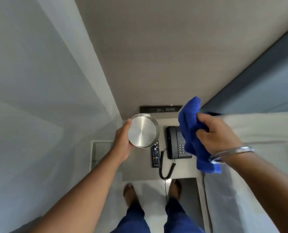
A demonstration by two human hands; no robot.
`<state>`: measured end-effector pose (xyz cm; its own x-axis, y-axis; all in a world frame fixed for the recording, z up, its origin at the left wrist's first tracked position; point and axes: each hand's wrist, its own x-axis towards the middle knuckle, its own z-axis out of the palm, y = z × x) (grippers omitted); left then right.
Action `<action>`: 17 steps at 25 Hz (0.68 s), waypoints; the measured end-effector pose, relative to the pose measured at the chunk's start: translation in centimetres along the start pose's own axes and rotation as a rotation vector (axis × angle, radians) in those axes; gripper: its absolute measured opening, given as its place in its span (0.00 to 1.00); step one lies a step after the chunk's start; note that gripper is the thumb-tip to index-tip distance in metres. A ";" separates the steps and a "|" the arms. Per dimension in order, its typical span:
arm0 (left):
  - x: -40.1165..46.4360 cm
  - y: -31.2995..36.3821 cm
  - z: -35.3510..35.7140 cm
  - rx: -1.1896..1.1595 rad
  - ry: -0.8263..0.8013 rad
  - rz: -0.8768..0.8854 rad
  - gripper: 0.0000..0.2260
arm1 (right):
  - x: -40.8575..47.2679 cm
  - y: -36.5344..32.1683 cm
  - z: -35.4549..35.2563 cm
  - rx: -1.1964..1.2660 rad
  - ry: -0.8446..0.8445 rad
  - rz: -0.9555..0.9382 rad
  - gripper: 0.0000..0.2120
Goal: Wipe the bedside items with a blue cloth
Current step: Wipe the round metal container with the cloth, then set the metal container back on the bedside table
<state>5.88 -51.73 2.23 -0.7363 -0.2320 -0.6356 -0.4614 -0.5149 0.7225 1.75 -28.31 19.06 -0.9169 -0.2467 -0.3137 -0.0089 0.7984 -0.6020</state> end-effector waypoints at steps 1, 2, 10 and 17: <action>2.2 -2.8 -0.8 0.077 0.048 -0.013 0.19 | 1.1 2.6 2.4 0.016 -0.021 0.065 0.07; 4.4 -5.8 -1.7 0.139 0.094 -0.033 0.16 | 2.0 5.2 4.8 0.043 -0.031 0.130 0.07; 14.2 -22.7 -8.1 0.212 0.324 -0.133 0.12 | 4.9 19.0 18.9 0.084 -0.160 0.379 0.13; 16.3 -25.0 -8.7 0.443 0.459 -0.058 0.14 | 7.9 21.6 20.6 0.068 -0.224 0.377 0.15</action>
<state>9.70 -49.81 -28.53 -0.4631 -0.5942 -0.6576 -0.7271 -0.1695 0.6653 2.56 -24.31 -11.52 -0.7421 -0.0641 -0.6672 0.3425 0.8194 -0.4597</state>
